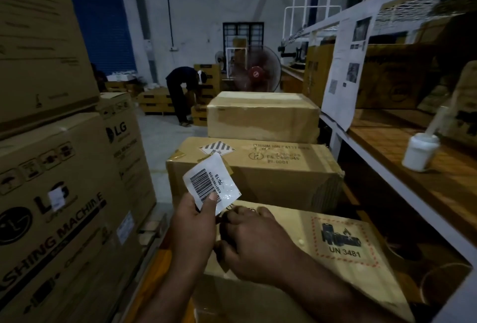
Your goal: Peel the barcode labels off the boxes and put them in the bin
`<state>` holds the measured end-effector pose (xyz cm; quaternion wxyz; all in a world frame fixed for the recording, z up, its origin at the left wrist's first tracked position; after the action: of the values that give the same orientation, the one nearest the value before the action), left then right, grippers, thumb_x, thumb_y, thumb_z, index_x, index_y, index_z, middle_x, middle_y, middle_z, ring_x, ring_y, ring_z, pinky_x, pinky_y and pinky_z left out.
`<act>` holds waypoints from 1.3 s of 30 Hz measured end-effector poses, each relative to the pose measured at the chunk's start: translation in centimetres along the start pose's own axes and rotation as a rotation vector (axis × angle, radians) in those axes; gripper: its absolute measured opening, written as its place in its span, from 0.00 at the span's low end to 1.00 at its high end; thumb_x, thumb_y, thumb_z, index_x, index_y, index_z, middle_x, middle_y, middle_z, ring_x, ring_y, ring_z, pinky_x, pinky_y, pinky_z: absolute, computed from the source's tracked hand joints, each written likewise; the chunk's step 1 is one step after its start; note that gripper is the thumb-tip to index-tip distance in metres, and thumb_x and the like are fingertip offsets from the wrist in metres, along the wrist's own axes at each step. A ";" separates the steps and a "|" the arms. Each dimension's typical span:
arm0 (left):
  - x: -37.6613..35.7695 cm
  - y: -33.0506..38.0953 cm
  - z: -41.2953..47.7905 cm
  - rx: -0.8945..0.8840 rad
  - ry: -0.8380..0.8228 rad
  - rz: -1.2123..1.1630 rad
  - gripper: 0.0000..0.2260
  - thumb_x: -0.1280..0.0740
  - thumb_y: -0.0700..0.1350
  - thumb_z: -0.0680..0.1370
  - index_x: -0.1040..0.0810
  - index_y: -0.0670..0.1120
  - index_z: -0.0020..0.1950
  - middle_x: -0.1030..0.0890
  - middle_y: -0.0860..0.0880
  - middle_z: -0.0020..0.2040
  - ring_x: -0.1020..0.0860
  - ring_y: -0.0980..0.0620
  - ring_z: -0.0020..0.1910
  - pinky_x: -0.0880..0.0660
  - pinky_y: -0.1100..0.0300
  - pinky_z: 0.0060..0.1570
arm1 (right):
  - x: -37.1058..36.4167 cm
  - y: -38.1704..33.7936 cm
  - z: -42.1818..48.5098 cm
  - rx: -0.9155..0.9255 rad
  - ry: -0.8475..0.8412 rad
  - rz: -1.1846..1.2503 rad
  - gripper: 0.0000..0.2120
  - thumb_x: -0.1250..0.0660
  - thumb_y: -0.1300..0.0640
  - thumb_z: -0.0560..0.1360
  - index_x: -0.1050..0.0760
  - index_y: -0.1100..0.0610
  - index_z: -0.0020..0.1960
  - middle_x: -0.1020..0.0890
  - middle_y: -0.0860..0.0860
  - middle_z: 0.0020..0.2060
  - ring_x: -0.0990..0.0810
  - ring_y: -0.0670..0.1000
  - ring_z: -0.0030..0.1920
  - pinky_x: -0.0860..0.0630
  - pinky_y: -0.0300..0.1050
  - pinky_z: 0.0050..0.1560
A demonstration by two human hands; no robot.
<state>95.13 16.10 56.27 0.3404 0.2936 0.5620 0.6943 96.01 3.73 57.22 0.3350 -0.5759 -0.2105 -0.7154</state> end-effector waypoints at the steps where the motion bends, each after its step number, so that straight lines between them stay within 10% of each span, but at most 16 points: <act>1: 0.1 0.0 0.0 0.004 0.015 -0.016 0.09 0.33 0.45 0.80 0.22 0.47 0.60 0.16 0.49 0.52 0.17 0.49 0.51 0.18 0.47 0.49 | 0.1 0.0 -0.4 0.019 -0.003 0.001 0.20 0.47 0.42 0.76 0.21 0.51 0.51 0.22 0.46 0.52 0.27 0.49 0.58 0.33 0.55 0.58; 7: 0.2 -0.1 0.3 -0.015 0.029 0.017 0.08 0.33 0.44 0.80 0.22 0.45 0.58 0.17 0.49 0.51 0.19 0.52 0.49 0.23 0.60 0.40 | -0.1 0.4 -0.5 -0.065 -0.091 0.050 0.24 0.50 0.36 0.76 0.26 0.49 0.60 0.25 0.45 0.61 0.31 0.46 0.66 0.39 0.60 0.69; 12: 0.6 -0.1 0.7 0.069 0.008 -0.002 0.11 0.33 0.45 0.80 0.23 0.46 0.61 0.17 0.48 0.54 0.18 0.50 0.53 0.18 0.51 0.50 | -1.8 0.3 2.8 -0.171 -0.266 0.019 0.41 0.55 0.28 0.73 0.43 0.52 0.78 0.51 0.49 0.80 0.57 0.51 0.80 0.62 0.72 0.72; 22: -0.3 1.0 0.6 0.099 -0.049 0.022 0.08 0.34 0.45 0.80 0.23 0.46 0.59 0.17 0.47 0.53 0.18 0.50 0.50 0.20 0.56 0.43 | 1.1 -0.9 -1.1 0.121 -0.128 0.072 0.18 0.47 0.48 0.77 0.20 0.52 0.46 0.18 0.48 0.49 0.21 0.50 0.48 0.31 0.55 0.61; 28: 0.8 1.2 0.7 0.228 -0.100 -0.059 0.06 0.33 0.43 0.80 0.21 0.48 0.57 0.16 0.48 0.50 0.18 0.49 0.50 0.21 0.54 0.46 | 4.9 4.4 -7.6 -0.481 0.130 0.120 0.20 0.40 0.39 0.77 0.26 0.42 0.66 0.20 0.40 0.60 0.23 0.42 0.57 0.30 0.39 0.57; 32: 1.0 1.4 0.6 0.250 -0.177 -0.016 0.06 0.33 0.44 0.80 0.23 0.52 0.56 0.17 0.51 0.50 0.19 0.51 0.49 0.23 0.56 0.43 | 4.2 6.9 -11.8 -0.943 0.010 -0.003 0.28 0.42 0.34 0.76 0.35 0.44 0.73 0.32 0.49 0.70 0.29 0.52 0.68 0.29 0.46 0.64; 39: 2.5 3.5 -0.4 0.240 -0.220 0.050 0.06 0.32 0.45 0.79 0.21 0.51 0.56 0.17 0.49 0.52 0.18 0.47 0.52 0.21 0.42 0.55 | 6.4 6.3 -11.9 -1.009 -0.027 0.173 0.33 0.38 0.32 0.74 0.39 0.43 0.74 0.30 0.49 0.69 0.29 0.53 0.67 0.28 0.48 0.61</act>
<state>92.80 17.44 59.70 0.3453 0.4203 0.5927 0.5940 91.76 -10.30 59.92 0.0705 -0.6905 0.2051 -0.6901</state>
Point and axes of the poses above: each hand's wrist, its own z-axis towards the middle knuckle, its own x-axis out of the back of the hand, y = z × x, the point moved 2 cm from there along z, towards the middle knuckle
